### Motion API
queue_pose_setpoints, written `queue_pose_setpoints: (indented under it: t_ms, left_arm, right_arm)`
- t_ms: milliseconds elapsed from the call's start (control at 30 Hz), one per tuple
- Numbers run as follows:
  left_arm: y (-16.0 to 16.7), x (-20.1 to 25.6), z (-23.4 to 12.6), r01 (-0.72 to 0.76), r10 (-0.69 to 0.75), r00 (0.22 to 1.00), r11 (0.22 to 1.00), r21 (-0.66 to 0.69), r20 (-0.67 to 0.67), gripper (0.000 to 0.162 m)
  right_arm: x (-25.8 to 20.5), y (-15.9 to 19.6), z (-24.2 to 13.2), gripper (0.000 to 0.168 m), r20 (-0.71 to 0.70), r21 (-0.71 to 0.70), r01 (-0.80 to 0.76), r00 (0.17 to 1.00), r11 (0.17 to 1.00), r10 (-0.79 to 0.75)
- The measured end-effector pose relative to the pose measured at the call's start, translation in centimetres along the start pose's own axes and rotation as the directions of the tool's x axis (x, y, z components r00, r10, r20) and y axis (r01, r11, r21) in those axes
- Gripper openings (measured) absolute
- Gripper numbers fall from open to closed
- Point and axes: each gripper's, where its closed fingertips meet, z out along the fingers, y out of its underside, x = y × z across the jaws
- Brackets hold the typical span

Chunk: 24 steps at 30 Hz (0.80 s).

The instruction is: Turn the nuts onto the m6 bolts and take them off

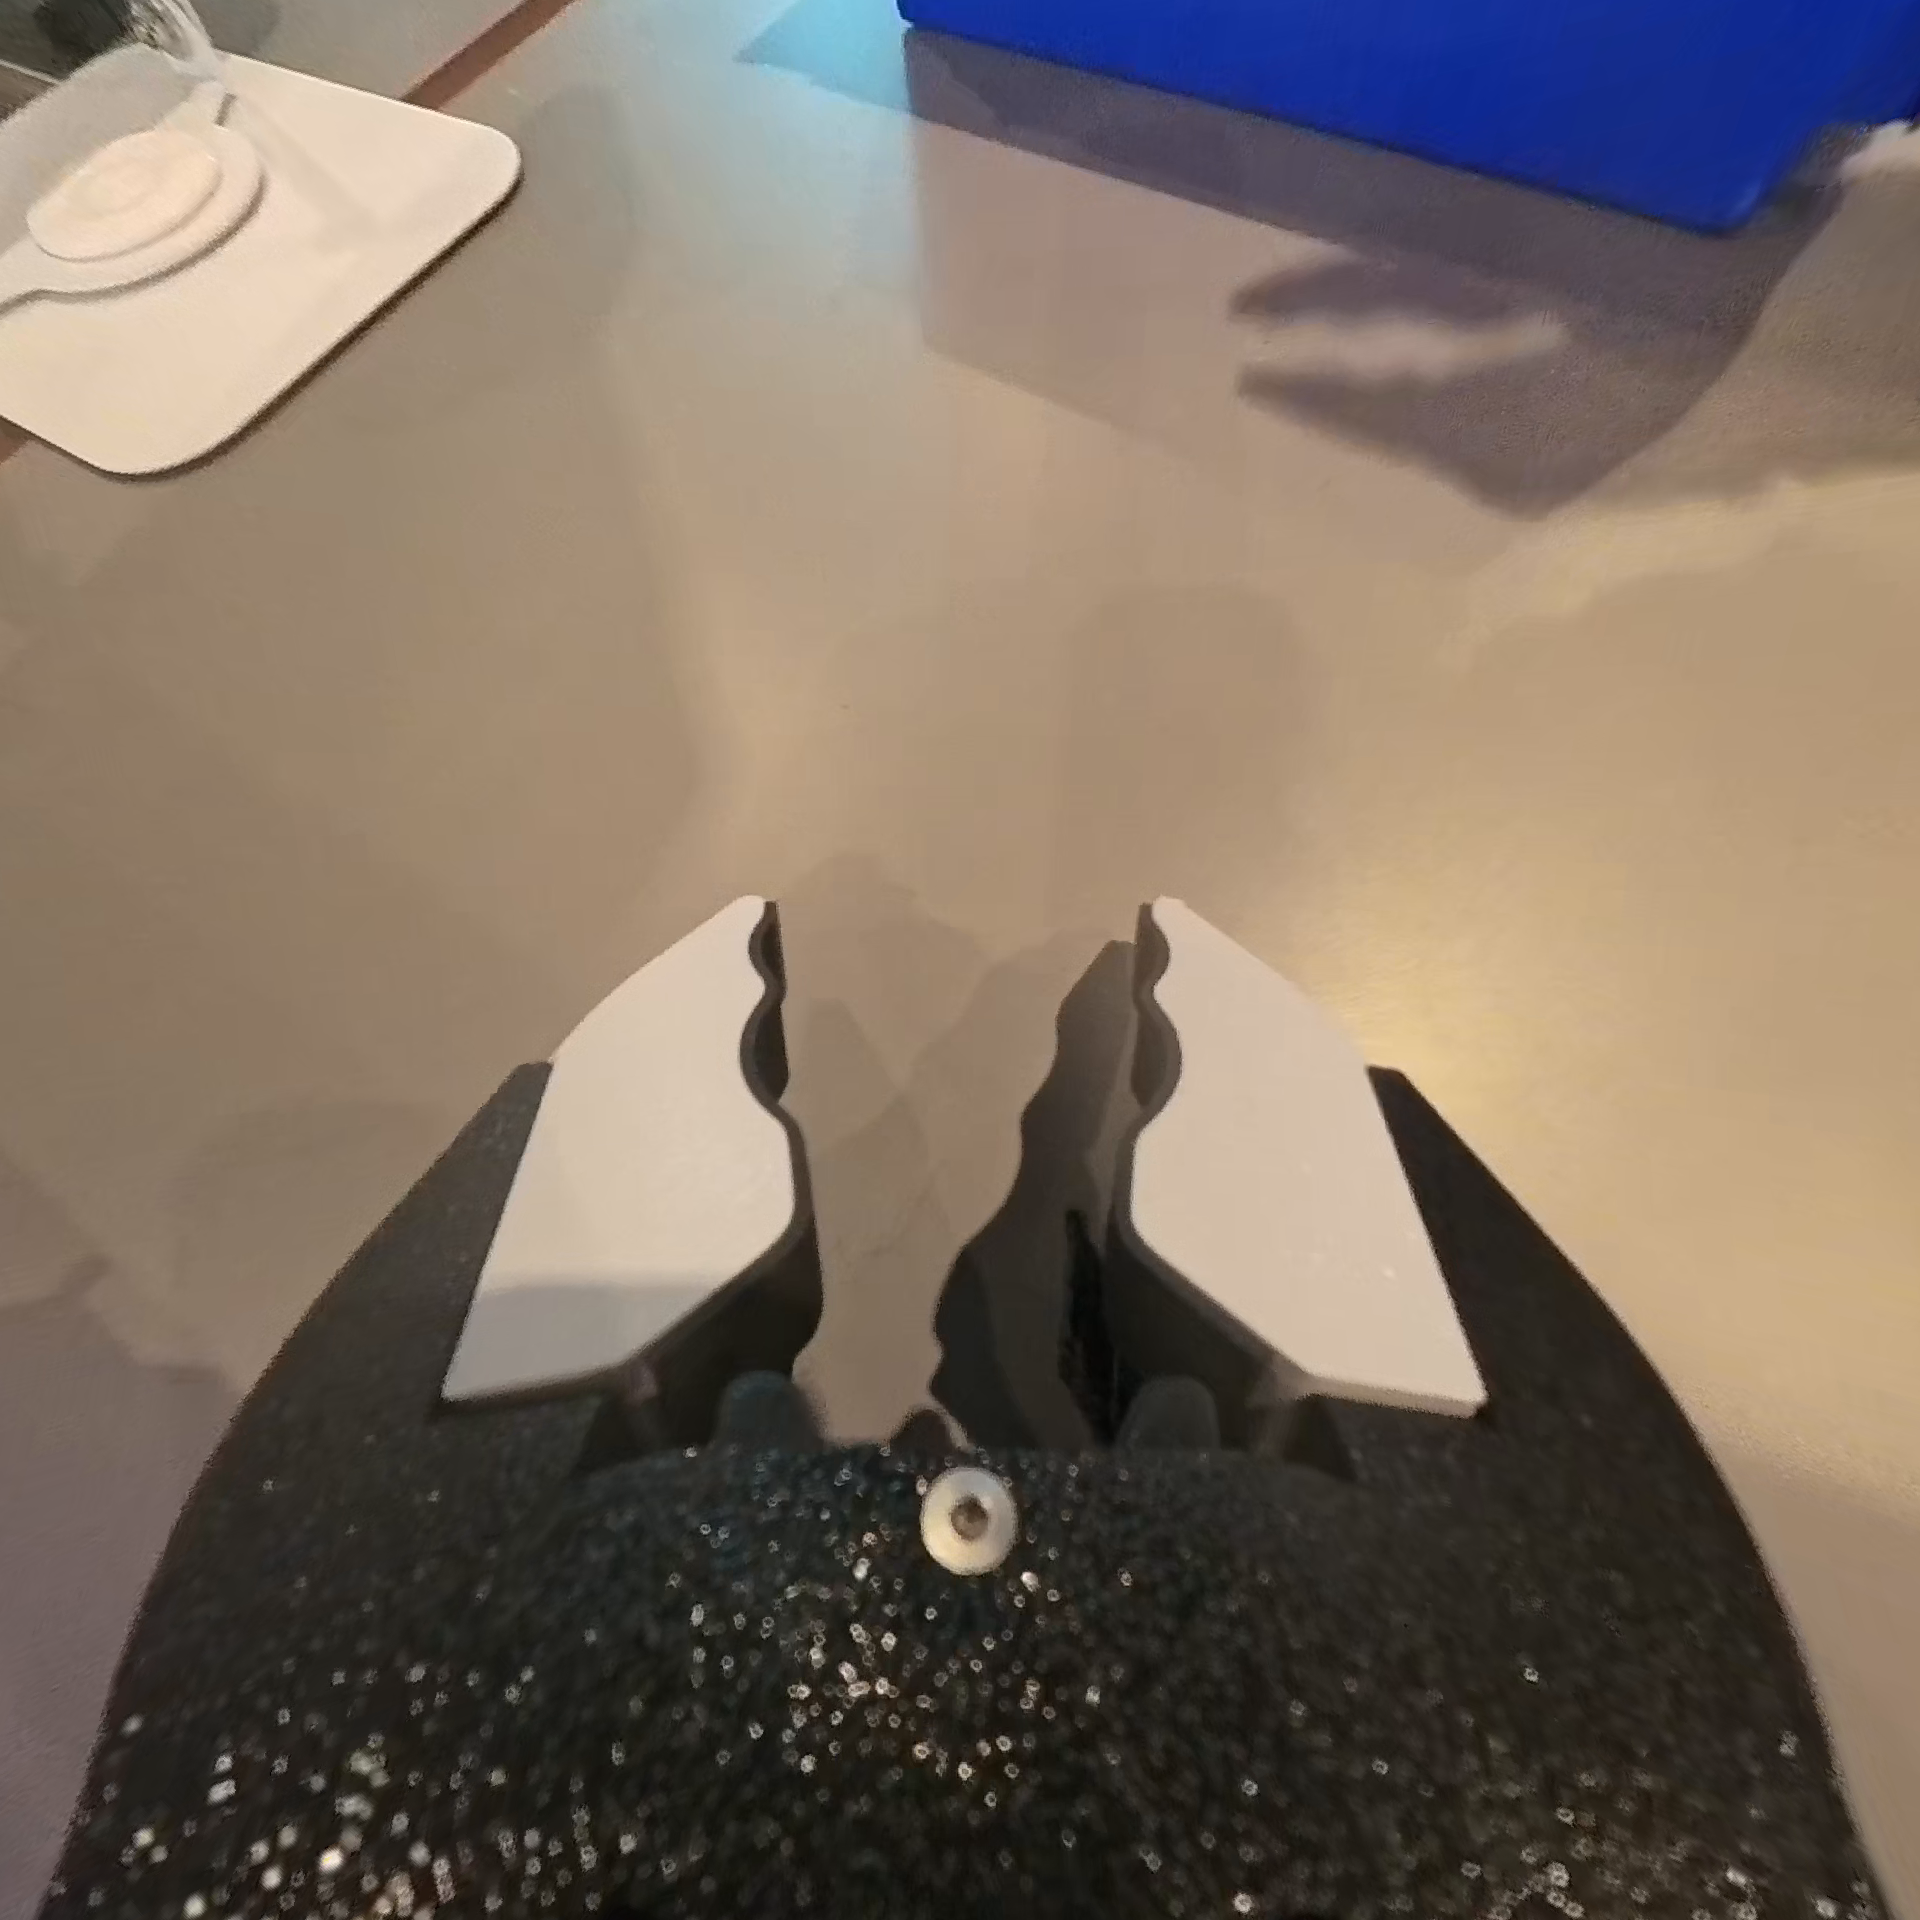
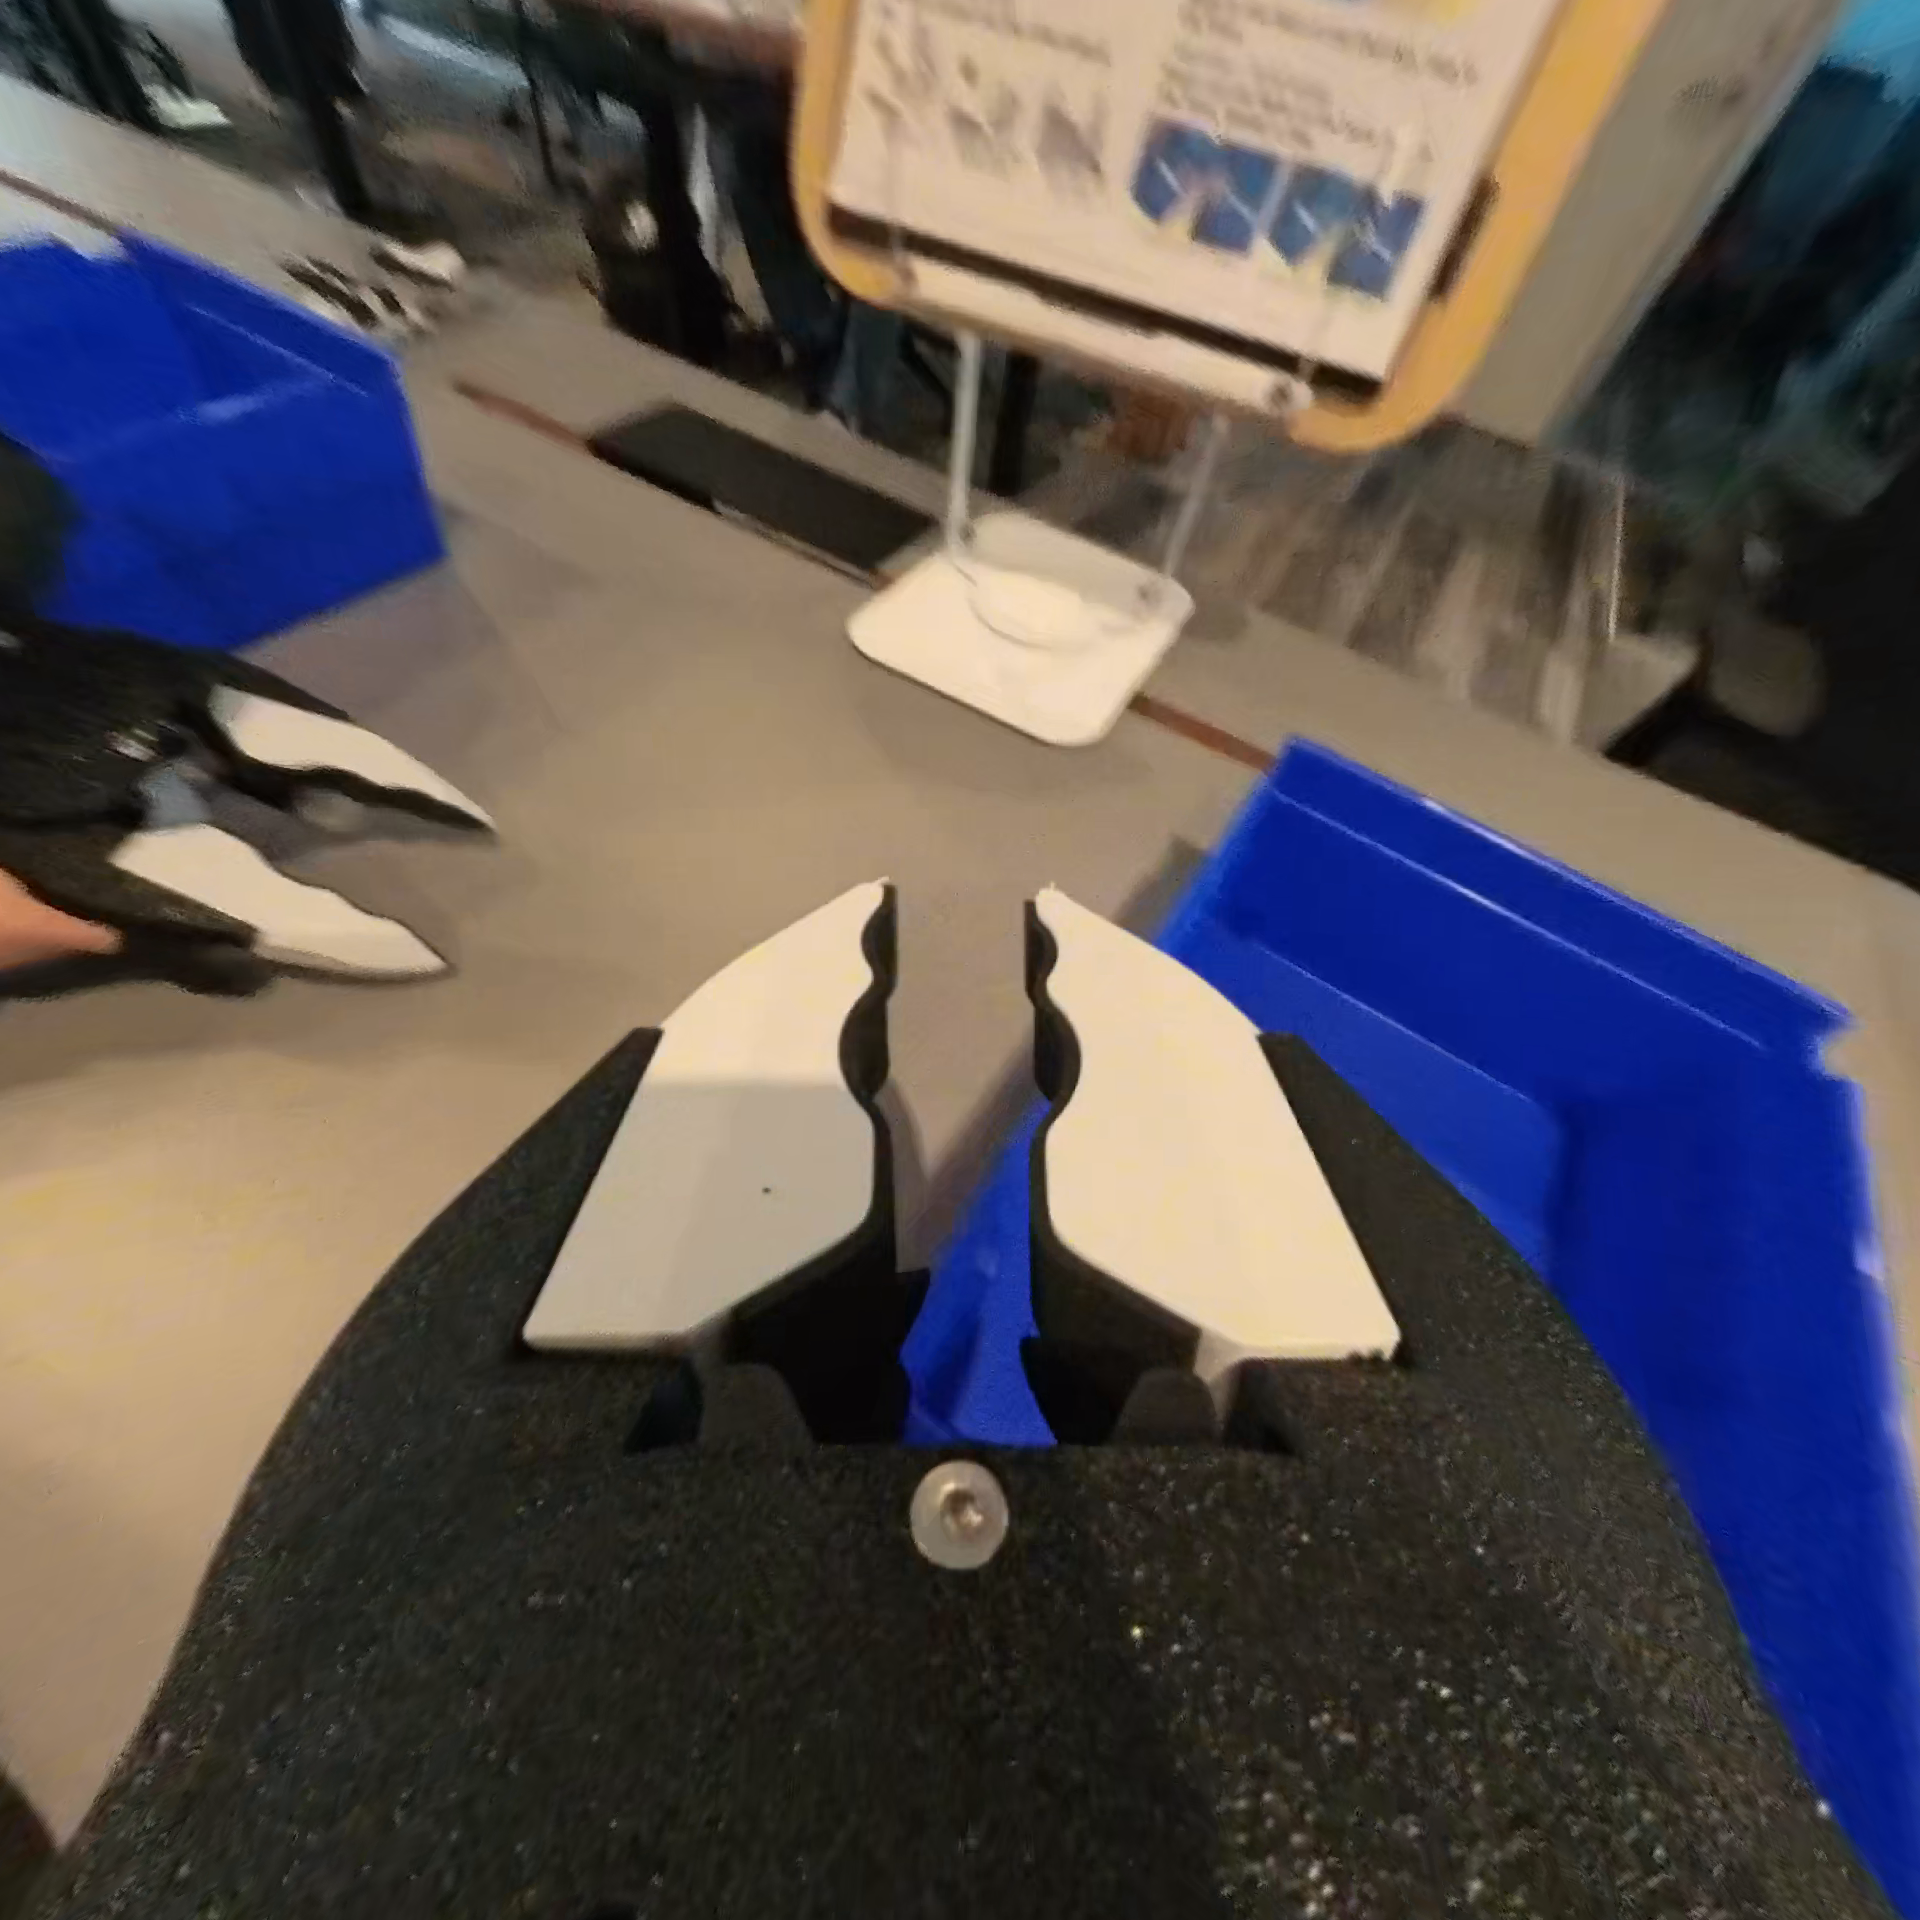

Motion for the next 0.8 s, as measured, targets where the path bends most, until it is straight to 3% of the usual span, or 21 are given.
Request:
queue_pose_setpoints:
  t_ms: [200, 333, 567, 667, 800]
  left_arm:
    - [-0.1, -0.9, -0.3, 0.049, -0.049, 0.998, 0.999, 0.019, 0.035, 0.063]
    - [-0.1, -1.4, -0.6, 0.091, -0.092, 0.995, 0.995, 0.031, 0.042, 0.059]
    - [-1.0, -0.7, -1.1, 0.108, -0.108, 0.994, 0.992, 0.070, 0.006, 0.060]
    - [-4.0, -1.5, -4.4, 0.123, -0.133, 0.990, 0.977, 0.174, 0.045, 0.061]
    - [-7.6, -7.6, -12.9, 0.054, -0.125, 0.951, 0.967, 0.247, 0.283, 0.059]
  right_arm:
    - [-9.1, 1.5, 6.2, 0.037, 0.165, 0.074, -0.068, 0.985, 0.995, 0.055]
    - [-11.1, 4.2, 9.4, 0.036, 0.171, 0.043, -0.074, 0.983, 0.996, 0.066]
    - [-11.7, 5.1, 9.8, 0.031, 0.179, 0.025, -0.018, 0.984, 1.000, 0.013]
    - [-11.4, 4.7, 9.4, 0.030, 0.177, 0.045, -0.011, 0.984, 0.999, 0.003]
    - [-11.1, 3.8, 8.4, 0.029, 0.180, 0.090, -0.015, 0.984, 0.996, -0.001]
